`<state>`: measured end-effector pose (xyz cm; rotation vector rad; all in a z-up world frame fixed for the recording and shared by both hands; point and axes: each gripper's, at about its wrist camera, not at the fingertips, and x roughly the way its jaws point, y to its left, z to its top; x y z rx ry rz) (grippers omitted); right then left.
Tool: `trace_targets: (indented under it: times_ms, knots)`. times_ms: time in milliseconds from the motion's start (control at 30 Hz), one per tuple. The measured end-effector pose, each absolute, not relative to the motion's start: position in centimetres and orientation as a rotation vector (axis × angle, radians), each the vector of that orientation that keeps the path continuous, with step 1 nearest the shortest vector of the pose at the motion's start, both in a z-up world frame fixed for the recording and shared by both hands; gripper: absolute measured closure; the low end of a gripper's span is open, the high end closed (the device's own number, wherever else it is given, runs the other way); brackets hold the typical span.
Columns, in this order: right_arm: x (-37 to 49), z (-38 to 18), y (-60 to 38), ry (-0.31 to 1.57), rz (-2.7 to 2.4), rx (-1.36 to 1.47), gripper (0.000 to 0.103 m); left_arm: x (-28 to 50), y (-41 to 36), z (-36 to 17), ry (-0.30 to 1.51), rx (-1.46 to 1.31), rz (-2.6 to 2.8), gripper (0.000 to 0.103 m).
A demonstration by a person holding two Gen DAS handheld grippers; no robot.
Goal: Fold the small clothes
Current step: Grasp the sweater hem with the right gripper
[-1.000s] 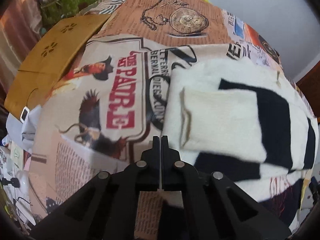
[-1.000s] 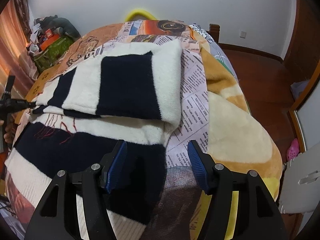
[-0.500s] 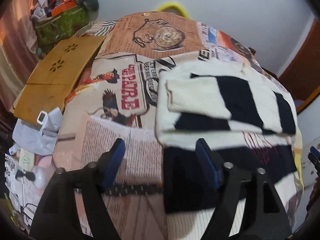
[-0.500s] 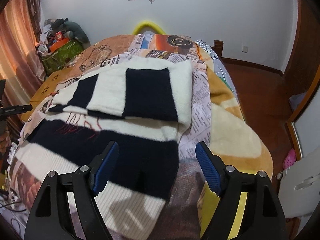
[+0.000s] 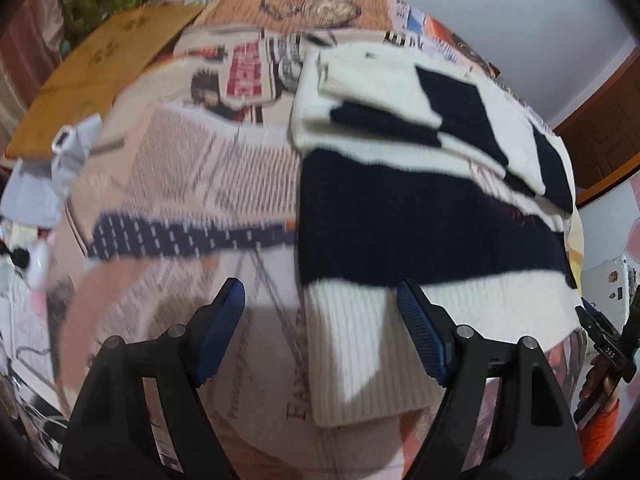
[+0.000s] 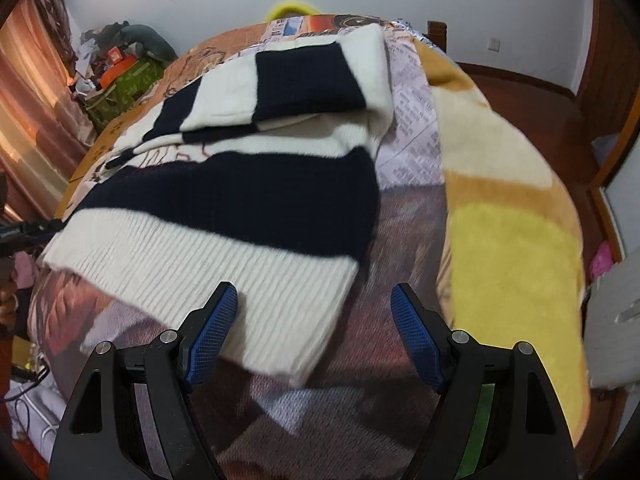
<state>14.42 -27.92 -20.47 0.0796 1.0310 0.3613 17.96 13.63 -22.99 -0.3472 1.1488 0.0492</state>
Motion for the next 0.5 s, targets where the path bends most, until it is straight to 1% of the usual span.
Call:
trace_targets:
  times_ms: [33, 67, 100, 167, 200, 233, 300, 333, 367, 500]
  knots:
    - [14.2, -20.4, -28.0, 1.026, 0.366, 0.090, 0.030, 17.6, 13.6, -23.4, 1.147, -0.362, 0.053, 0.025]
    - [14.0, -20.5, -28.1, 1.025, 0.376, 0.110, 0.038, 17.2, 13.5, -23.5, 1.125, -0.370, 0.061, 0.025]
    - [13.9, -20.5, -28.2, 1.026, 0.389, 0.131, 0.043, 16.9, 13.4, -23.5, 1.111, -0.369, 0.065, 0.027]
    - [13.8, -20.6, -28.3, 1.032, 0.417, 0.175, 0.062, 16.5, 13.1, -23.3, 1.095, -0.377, 0.052, 0.040]
    - [13.8, -20.6, -28.2, 1.031, 0.429, 0.184, 0.067, 16.4, 12.9, -23.1, 1.091, -0.383, 0.035, 0.054]
    - [13.8, -20.4, -28.0, 1.029, 0.436, 0.182, 0.077, 16.5, 12.7, -22.9, 1.090, -0.388, 0.018, 0.073]
    - [13.8, -19.9, -27.6, 1.019, 0.443, 0.166, 0.089, 16.7, 12.5, -22.4, 1.095, -0.390, 0.000, 0.089]
    - [13.8, -19.7, -27.6, 1.012, 0.446, 0.161, 0.093, 16.8, 12.4, -22.1, 1.089, -0.381, 0.003, 0.094]
    - [13.8, -19.5, -27.5, 1.000, 0.452, 0.160, 0.095, 17.0, 12.4, -21.8, 1.086, -0.377, 0.003, 0.095]
    - [14.1, -17.5, -27.6, 0.926, 0.461, 0.154, 0.096, 17.4, 12.6, -19.9, 1.036, -0.380, -0.013, 0.096]
